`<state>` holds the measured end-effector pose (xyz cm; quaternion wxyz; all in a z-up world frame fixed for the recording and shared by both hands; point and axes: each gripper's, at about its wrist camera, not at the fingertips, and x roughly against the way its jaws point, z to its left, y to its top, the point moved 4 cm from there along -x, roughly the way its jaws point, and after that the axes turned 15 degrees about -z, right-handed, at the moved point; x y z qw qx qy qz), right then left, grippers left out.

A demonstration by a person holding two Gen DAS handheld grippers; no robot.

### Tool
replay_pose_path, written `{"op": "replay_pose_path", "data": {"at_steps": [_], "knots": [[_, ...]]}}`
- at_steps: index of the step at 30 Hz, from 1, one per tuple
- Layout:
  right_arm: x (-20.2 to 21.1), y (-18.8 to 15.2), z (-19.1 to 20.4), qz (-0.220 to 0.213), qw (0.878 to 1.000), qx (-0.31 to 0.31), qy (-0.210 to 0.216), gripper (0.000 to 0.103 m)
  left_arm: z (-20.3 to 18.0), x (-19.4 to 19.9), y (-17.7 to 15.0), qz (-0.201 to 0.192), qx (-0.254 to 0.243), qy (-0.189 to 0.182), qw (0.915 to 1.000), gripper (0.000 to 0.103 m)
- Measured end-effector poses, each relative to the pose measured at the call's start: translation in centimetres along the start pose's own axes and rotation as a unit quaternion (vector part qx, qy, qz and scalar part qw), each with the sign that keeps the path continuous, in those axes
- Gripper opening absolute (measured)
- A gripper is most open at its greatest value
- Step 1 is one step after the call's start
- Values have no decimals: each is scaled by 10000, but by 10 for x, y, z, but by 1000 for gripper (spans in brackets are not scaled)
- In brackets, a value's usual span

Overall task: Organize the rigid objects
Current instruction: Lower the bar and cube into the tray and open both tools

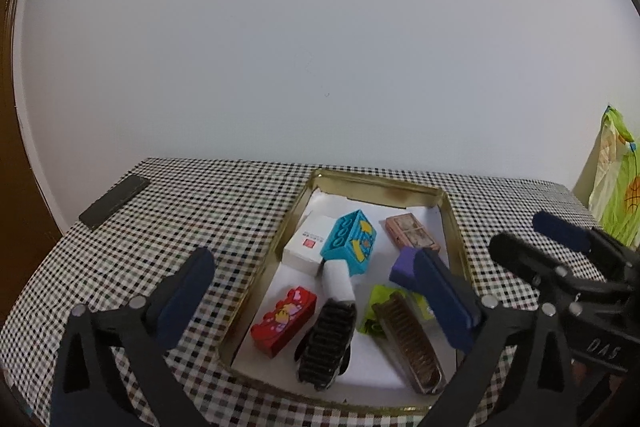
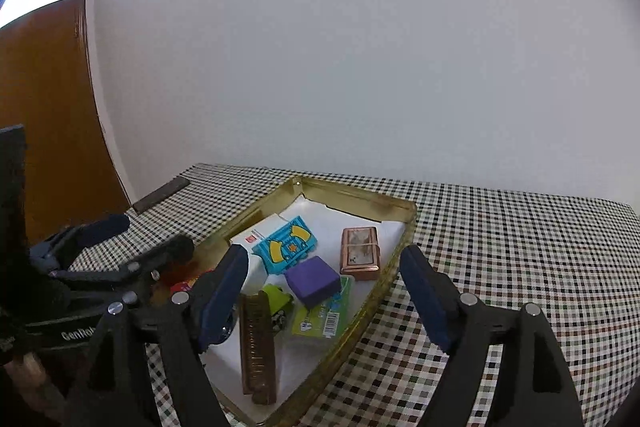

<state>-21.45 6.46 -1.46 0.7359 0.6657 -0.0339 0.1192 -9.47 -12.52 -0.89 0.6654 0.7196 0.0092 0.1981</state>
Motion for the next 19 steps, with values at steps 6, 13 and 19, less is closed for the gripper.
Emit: {"op": "replay_pose_path", "data": {"at_steps": [6,13,19], "knots": [[9,2,8,-53,10000,38,36,81,4,3,-7,108,12,24,9999,102],[13,4,13,-77,9999,55,59,81,6,4,-8,95,-20,111,9999,102],[16,2,11,-59,10000,47,53,81,4,6,-10,-9,-190,208,9996,102]]}}
